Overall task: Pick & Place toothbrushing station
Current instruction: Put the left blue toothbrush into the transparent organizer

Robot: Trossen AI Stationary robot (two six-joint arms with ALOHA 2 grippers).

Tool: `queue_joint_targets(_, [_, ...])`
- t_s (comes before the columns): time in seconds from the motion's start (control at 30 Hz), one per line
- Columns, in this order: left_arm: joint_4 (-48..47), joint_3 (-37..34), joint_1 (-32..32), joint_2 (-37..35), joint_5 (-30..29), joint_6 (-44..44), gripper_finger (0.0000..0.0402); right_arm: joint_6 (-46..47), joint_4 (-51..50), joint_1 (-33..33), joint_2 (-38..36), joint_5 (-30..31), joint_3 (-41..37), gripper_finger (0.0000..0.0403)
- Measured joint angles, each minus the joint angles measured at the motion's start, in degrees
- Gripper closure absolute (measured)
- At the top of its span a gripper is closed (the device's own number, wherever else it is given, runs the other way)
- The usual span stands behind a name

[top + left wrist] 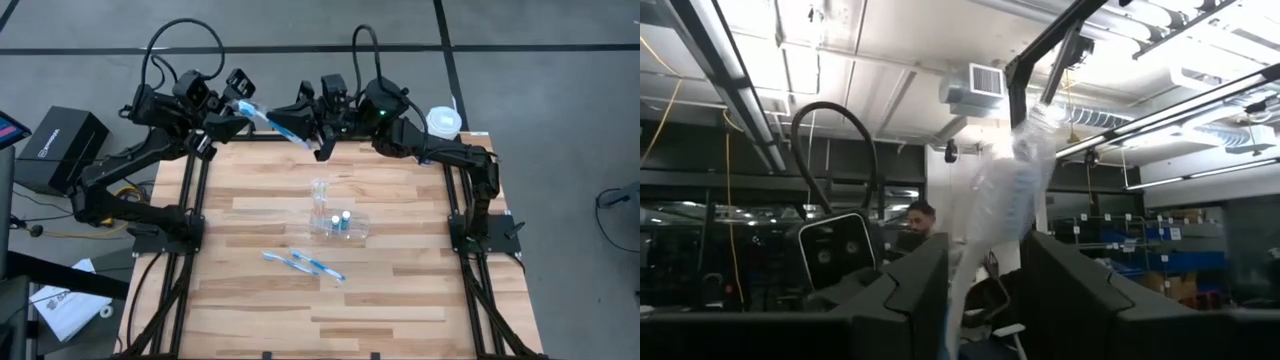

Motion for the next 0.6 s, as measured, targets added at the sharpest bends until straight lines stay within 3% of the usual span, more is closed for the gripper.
queue_joint_targets(0.6, [0.3,0.1,1.9,-0.4,1.4,-1.7,0.0273,3.9,4.6,-0.1,3.4,-0.5,0.0,0.0403])
